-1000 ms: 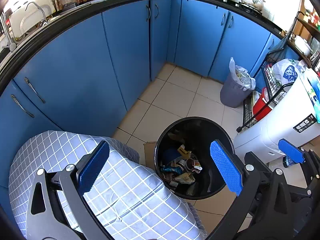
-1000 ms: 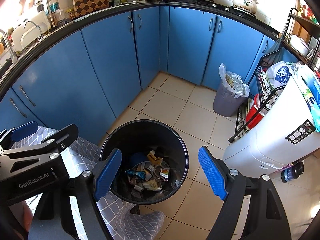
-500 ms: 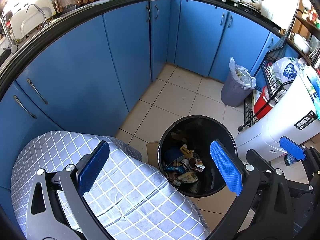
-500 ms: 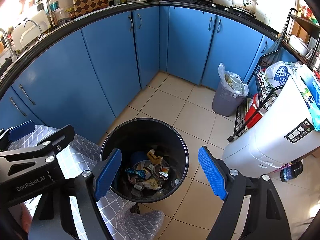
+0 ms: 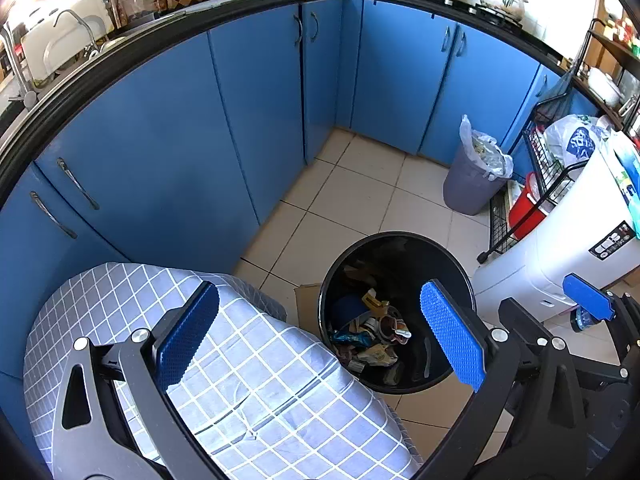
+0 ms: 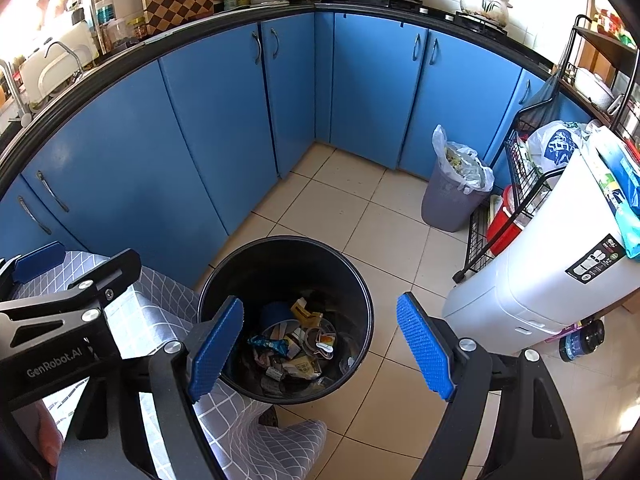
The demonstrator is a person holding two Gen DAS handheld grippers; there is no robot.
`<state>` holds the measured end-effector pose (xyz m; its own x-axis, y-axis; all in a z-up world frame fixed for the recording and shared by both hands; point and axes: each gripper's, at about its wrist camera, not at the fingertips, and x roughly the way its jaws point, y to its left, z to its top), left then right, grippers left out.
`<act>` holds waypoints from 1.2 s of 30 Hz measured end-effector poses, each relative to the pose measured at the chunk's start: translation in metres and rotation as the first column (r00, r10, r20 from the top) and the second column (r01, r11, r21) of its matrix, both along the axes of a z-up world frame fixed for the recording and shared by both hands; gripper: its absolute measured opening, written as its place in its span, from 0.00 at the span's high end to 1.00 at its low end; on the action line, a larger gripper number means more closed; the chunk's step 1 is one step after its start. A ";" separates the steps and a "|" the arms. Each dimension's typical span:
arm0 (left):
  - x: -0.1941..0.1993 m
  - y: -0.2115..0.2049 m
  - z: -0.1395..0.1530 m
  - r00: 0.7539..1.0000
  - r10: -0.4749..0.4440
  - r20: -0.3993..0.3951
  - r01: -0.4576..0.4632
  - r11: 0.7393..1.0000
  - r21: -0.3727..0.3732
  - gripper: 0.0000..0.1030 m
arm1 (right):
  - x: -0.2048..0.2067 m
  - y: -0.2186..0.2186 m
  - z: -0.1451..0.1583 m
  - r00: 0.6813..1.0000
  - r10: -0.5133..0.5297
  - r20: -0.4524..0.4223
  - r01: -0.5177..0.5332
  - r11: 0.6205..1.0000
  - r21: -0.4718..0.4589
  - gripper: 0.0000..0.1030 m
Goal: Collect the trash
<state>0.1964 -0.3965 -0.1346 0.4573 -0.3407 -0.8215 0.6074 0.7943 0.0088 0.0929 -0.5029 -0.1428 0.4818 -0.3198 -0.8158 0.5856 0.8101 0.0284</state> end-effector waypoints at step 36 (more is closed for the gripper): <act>-0.002 0.005 0.003 1.000 0.019 0.018 -0.019 0.999 0.026 0.03 | -0.005 0.002 0.001 1.000 -0.001 -0.002 0.001 1.000 -0.010 0.25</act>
<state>0.1943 -0.3918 -0.1320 0.4785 -0.3105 -0.8214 0.5919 0.8050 0.0405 0.0878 -0.5010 -0.1415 0.4803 -0.3280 -0.8135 0.5862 0.8099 0.0196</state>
